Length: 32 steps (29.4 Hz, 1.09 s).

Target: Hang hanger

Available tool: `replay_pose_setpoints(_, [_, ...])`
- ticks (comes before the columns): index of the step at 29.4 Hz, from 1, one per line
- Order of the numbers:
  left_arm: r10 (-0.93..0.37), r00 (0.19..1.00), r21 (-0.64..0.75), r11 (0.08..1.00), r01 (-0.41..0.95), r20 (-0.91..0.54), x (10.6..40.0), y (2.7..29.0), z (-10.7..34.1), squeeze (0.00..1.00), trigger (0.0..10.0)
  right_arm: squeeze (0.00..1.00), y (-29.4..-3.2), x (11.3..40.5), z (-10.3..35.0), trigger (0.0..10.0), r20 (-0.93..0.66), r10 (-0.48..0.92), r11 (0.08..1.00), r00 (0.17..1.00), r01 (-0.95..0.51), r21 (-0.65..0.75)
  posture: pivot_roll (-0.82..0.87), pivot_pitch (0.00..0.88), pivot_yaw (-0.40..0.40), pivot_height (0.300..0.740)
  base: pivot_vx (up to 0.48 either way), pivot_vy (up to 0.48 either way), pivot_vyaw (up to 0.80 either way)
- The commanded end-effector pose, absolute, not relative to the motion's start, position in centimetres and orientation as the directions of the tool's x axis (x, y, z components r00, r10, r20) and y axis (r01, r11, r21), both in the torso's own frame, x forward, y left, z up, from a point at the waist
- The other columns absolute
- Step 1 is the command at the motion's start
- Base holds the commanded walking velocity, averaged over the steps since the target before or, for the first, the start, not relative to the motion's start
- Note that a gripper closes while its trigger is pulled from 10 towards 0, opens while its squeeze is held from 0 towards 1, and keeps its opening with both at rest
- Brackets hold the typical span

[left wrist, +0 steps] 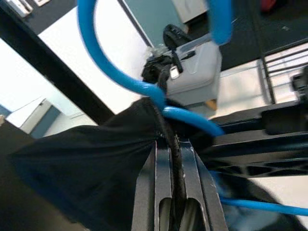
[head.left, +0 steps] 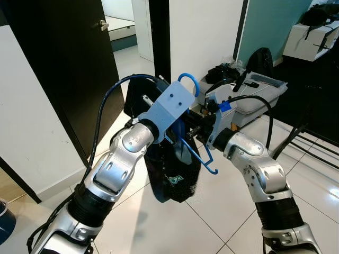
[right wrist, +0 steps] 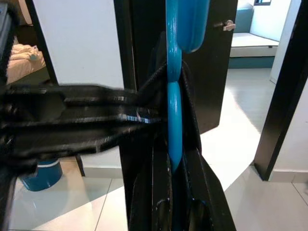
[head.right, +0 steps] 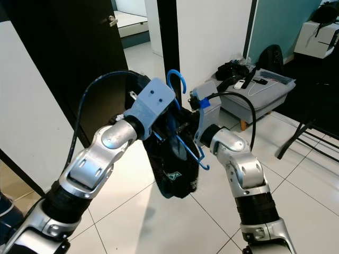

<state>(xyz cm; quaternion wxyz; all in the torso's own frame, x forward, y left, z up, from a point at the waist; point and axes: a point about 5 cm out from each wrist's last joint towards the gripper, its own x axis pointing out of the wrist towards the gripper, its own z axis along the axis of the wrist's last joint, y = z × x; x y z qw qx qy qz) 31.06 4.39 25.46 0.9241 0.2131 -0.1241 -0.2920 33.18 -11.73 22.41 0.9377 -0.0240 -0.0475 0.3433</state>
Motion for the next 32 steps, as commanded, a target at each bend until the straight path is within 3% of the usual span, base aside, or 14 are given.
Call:
replay_pose_setpoints(1, [-0.668,0.735,0.428,0.7,0.571,0.112,30.0,3.4,25.5,0.27,10.0,0.0,-11.4,33.2,24.0,10.0,0.164,0.659,0.75,0.734,-0.657,-0.077,-0.02,0.0,0.055,0.731,0.0,0.0,0.0])
replay_pose_setpoints(2, [-0.668,0.735,0.428,0.7,0.571,0.112,30.0,3.4,25.5,0.27,10.0,0.0,-11.4,33.2,24.0,10.0,0.164,0.659,0.75,0.734,-0.657,-0.077,-0.02,0.0,0.055,0.731,0.0,0.0,0.0])
replay_pose_setpoints(3, [-0.675,0.727,0.407,0.703,0.584,0.122,29.9,3.4,25.7,1.0,10.0,0.0,-11.4,33.1,24.2,10.0,0.178,0.663,0.745,0.727,-0.664,-0.065,-0.02,0.0,0.055,0.731,0.0,0.0,0.0])
replay_pose_setpoints(8, [-0.66,0.736,0.388,0.724,0.57,0.149,30.1,4.0,26.3,1.0,10.0,0.0,-11.7,32.8,24.6,10.0,0.206,0.686,0.719,0.698,-0.693,-0.048,-0.02,0.0,0.056,0.731,0.0,0.0,0.0])
replay_pose_setpoints(13, [-0.625,0.744,0.316,0.773,0.55,0.235,30.4,6.4,28.7,1.0,10.0,0.0,-14.4,32.2,26.6,10.0,0.31,0.725,0.642,0.615,-0.767,0.019,-0.02,0.0,0.053,0.731,0.0,0.0,0.0])
replay_pose_setpoints(18, [-0.59,0.761,0.283,0.804,0.523,0.27,30.7,7.8,29.4,1.0,10.0,0.0,-15.9,32.1,27.3,10.0,0.343,0.723,0.627,0.6,-0.778,0.039,-0.01,0.0,0.049,0.731,0.0,0.0,0.0])
replay_pose_setpoints(21, [-0.514,0.8,0.256,0.855,0.451,0.31,31.1,10.6,30.5,1.0,10.0,0.0,-18.3,31.7,28.3,10.0,0.383,0.725,0.602,0.573,-0.797,0.053,-0.01,0.0,0.046,0.731,0.0,0.0,0.0])
replay_pose_setpoints(23, [-0.514,0.8,0.256,0.855,0.451,0.31,31.1,10.6,30.5,1.0,10.0,0.0,-18.3,31.7,28.3,10.0,0.383,0.725,0.602,0.573,-0.797,0.053,-0.01,0.0,0.046,0.731,0.0,0.0,0.0])
replay_pose_setpoints(24, [-0.454,0.824,0.227,0.889,0.397,0.339,31.4,12.5,31.2,1.0,10.0,0.0,-19.6,31.4,28.9,10.0,0.404,0.725,0.589,0.557,-0.806,0.055,-0.01,0.0,0.046,0.731,0.0,0.0,0.0])
replay_pose_setpoints(26, [-0.454,0.824,0.227,0.889,0.397,0.339,31.4,12.5,31.2,1.0,10.0,0.0,-19.6,31.4,28.9,10.0,0.404,0.725,0.589,0.557,-0.806,0.055,-0.01,0.0,0.046,0.731,0.0,0.0,0.0])
replay_pose_setpoints(28, [-0.337,0.867,0.18,0.94,0.29,0.366,31.6,16.0,31.6,1.0,10.0,0.0,-21.5,30.5,30.0,10.0,0.445,0.738,0.548,0.507,-0.836,0.043,-0.01,0.0,0.042,0.731,0.0,0.0,0.0])
replay_pose_setpoints(30, [-0.298,0.886,0.176,0.952,0.25,0.355,31.7,17.4,31.1,1.0,10.0,0.0,-22.1,29.9,30.6,10.0,0.461,0.754,0.516,0.468,-0.856,0.025,-0.01,0.0,0.042,0.731,0.0,0.0,0.0])
replay_pose_setpoints(31, [-0.278,0.898,0.173,0.957,0.231,0.342,31.6,18.5,30.5,0.74,10.0,0.0,-22.6,29.3,31.0,10.0,0.468,0.774,0.478,0.426,-0.878,0.008,-0.01,0.0,0.039,0.731,0.0,0.0,0.0])
replay_pose_setpoints(32, [-0.278,0.898,0.173,0.957,0.231,0.342,31.6,18.5,30.5,0.74,10.0,0.0,-22.6,29.3,31.0,10.0,0.468,0.774,0.478,0.426,-0.878,0.008,-0.01,0.0,0.039,0.731,0.0,0.0,0.0])
